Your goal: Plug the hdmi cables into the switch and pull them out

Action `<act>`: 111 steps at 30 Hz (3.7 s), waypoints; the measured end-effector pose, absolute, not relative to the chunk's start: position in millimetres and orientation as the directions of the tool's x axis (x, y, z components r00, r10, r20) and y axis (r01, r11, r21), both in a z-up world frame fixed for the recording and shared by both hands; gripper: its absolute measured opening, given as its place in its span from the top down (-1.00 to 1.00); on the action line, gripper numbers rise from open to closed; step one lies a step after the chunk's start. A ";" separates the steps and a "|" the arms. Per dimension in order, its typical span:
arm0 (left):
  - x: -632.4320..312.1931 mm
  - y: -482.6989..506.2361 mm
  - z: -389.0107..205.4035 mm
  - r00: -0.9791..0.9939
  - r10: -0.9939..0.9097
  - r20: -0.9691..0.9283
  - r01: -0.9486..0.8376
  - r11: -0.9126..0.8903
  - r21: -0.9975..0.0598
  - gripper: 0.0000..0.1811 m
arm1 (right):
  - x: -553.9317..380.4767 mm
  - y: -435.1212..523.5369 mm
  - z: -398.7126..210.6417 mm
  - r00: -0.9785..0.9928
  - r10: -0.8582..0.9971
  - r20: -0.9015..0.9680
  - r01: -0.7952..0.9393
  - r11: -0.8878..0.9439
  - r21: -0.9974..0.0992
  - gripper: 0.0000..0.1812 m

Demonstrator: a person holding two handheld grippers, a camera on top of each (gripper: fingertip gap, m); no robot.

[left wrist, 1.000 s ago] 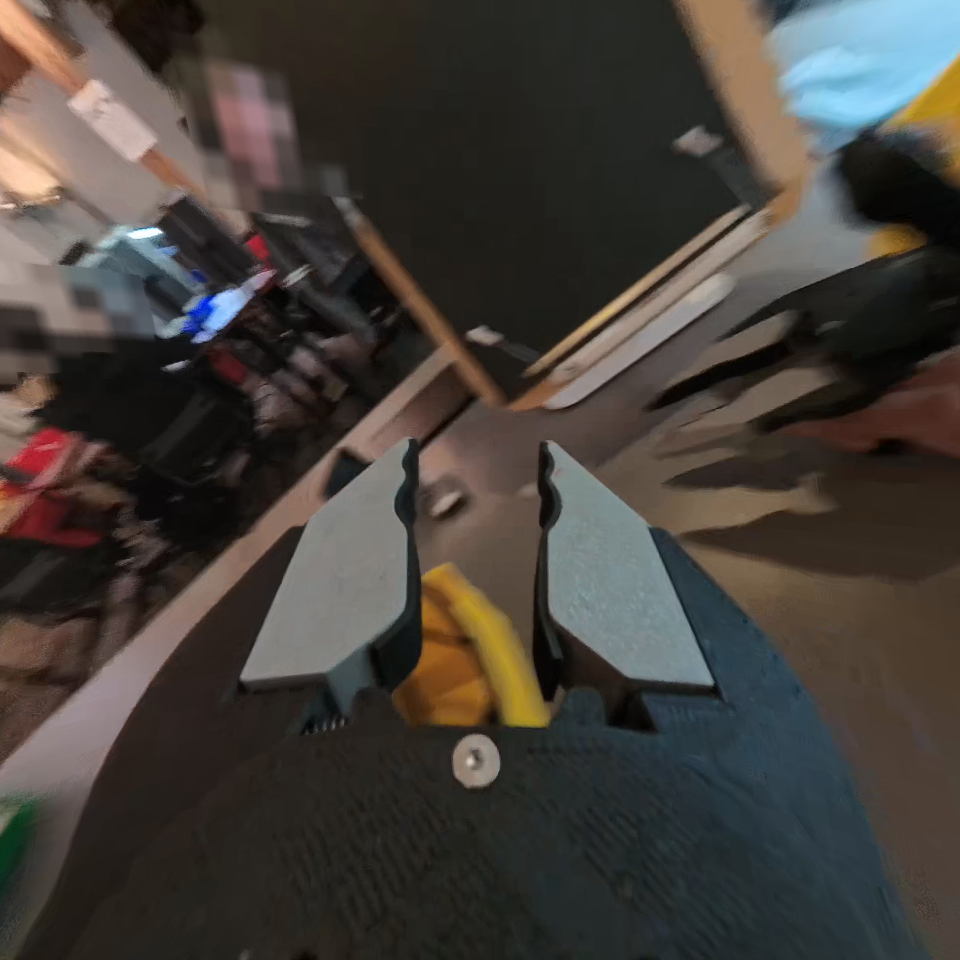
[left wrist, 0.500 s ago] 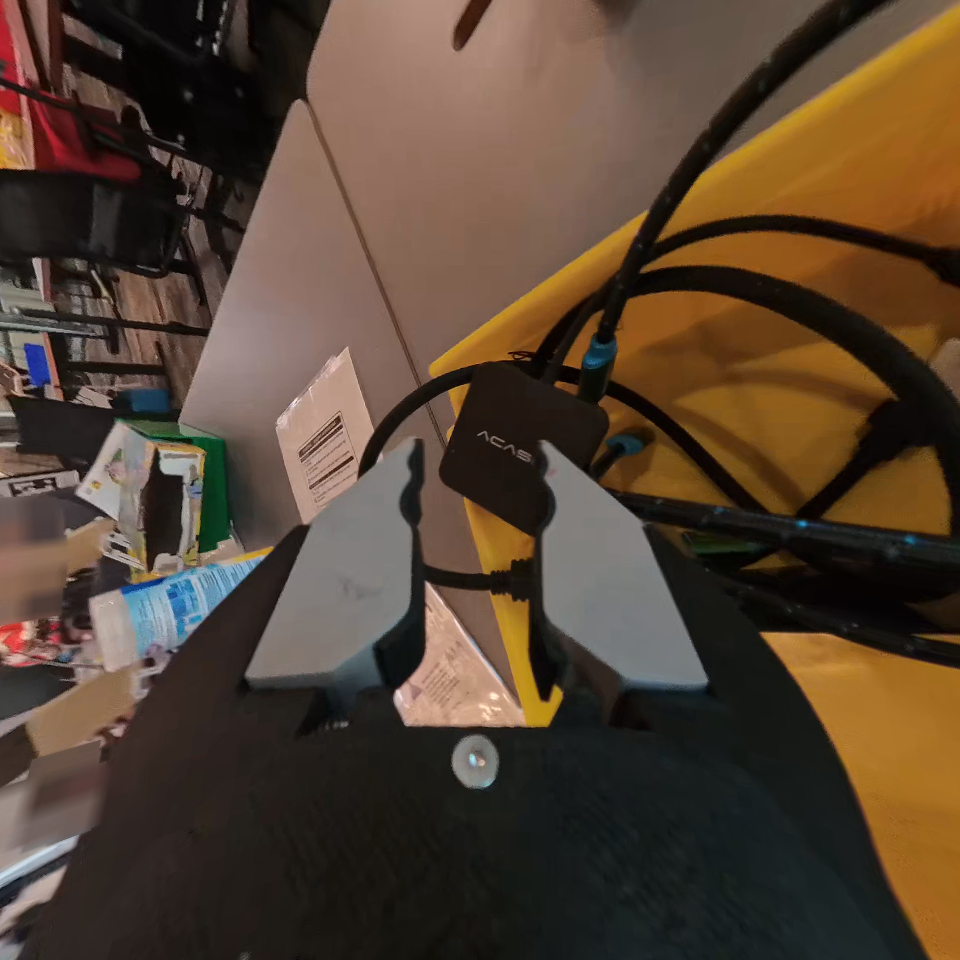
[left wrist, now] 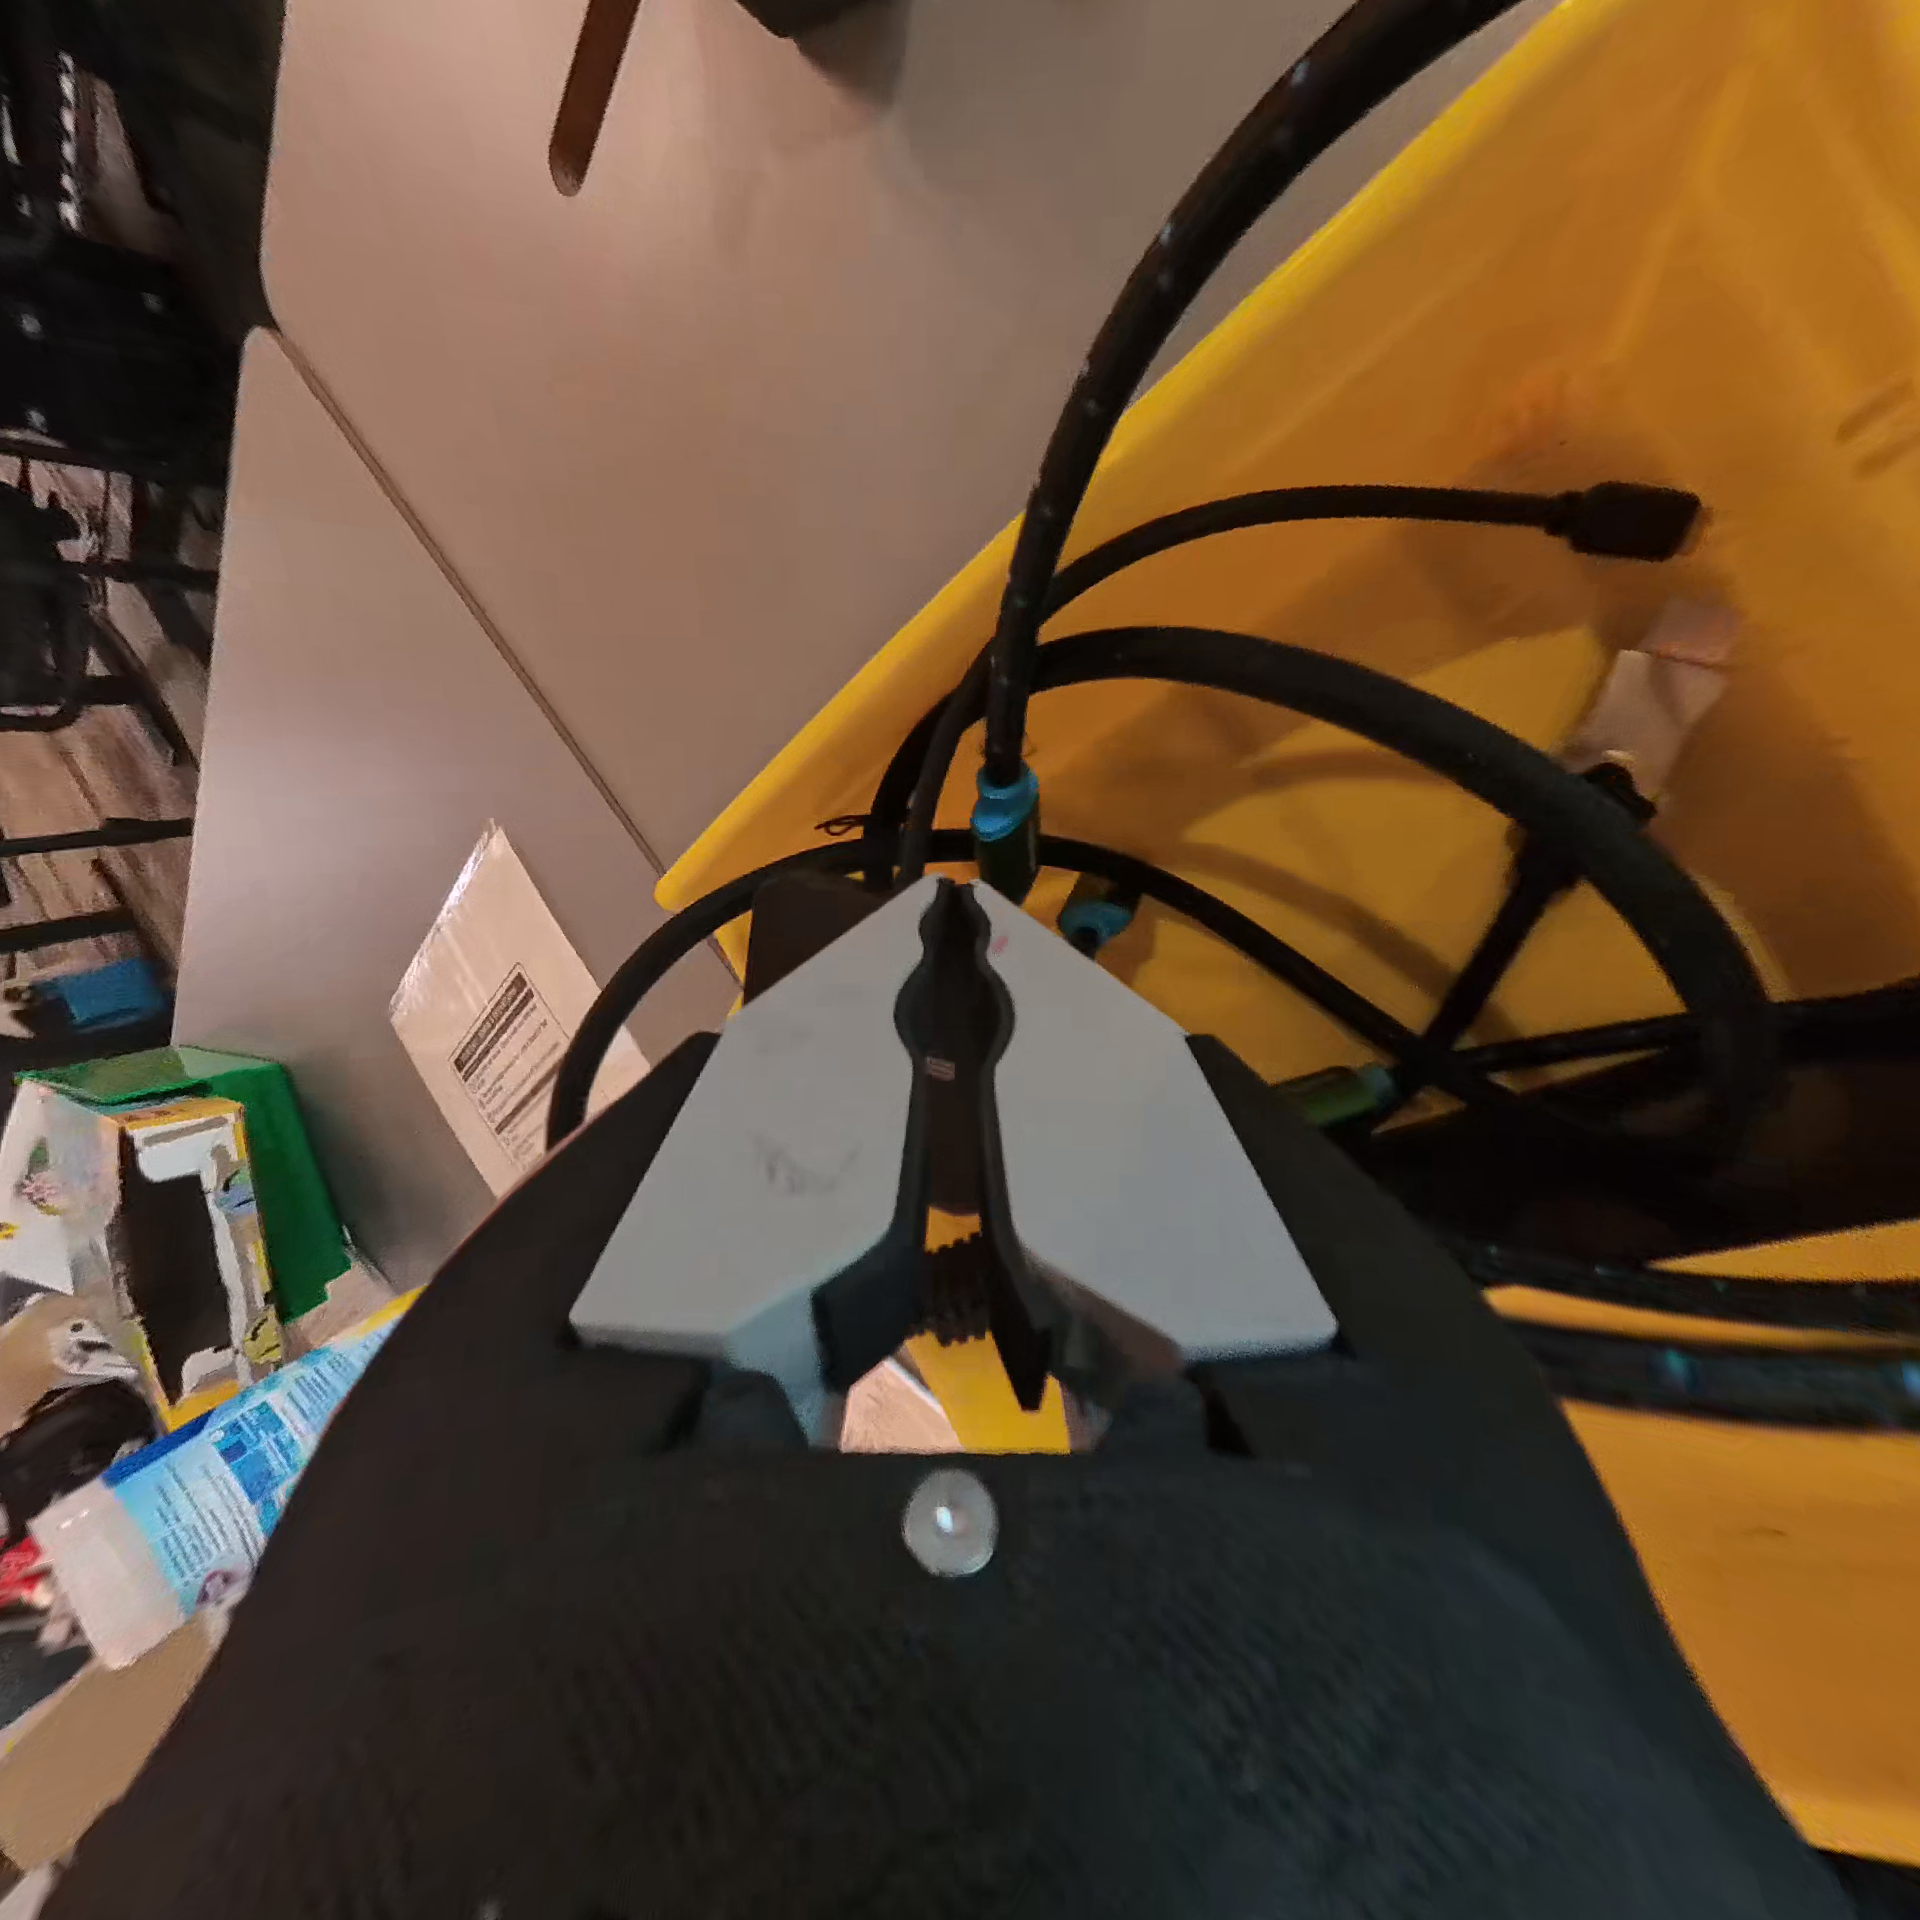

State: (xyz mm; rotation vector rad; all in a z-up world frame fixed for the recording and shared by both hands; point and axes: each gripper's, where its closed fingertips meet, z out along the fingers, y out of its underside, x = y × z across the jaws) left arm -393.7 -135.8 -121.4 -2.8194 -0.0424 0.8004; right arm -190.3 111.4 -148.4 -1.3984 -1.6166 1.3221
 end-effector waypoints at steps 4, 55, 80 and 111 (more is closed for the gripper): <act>-393.1 -136.2 -126.0 0.845 0.049 -0.532 -0.037 -0.988 -0.151 1.00 | -189.9 111.5 -147.4 -0.250 0.956 -0.153 0.332 -0.064 -0.941 0.57; -413.1 -192.8 -131.6 0.886 -0.188 -0.423 -0.198 -0.980 0.021 0.26 | -192.2 108.1 -153.9 -0.264 0.951 -0.159 0.373 -0.051 -0.926 0.59; -316.8 -94.1 194.1 0.373 0.416 -0.829 -0.455 -0.697 -0.554 0.29 | -188.7 106.0 -149.0 -0.272 0.951 -0.144 0.341 -0.045 -0.939 0.61; -175.4 60.2 -162.7 0.857 0.038 -0.514 -0.452 -0.421 -0.786 0.62 | -158.9 64.7 -146.1 -0.599 0.801 0.019 0.239 0.202 -0.950 0.67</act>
